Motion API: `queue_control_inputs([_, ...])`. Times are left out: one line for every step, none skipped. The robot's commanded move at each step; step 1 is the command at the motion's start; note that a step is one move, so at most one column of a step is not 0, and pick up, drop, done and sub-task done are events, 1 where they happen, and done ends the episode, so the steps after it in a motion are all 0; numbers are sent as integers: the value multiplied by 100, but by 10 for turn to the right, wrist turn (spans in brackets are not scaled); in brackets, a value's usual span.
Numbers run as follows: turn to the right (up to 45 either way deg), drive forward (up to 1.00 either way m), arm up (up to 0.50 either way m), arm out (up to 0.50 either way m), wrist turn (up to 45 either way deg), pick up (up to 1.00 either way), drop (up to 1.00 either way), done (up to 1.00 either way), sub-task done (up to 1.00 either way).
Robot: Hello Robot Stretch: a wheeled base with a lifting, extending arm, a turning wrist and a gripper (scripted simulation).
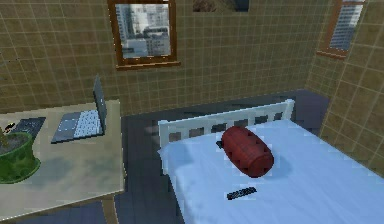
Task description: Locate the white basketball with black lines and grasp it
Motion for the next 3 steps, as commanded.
queue_control_inputs([0,0,0,0,330,0,0,0,0])
queue_control_inputs([0,0,-30,0,0,0,0,0,0])
queue_control_inputs([0,0,0,0,0,100,0,0,0])
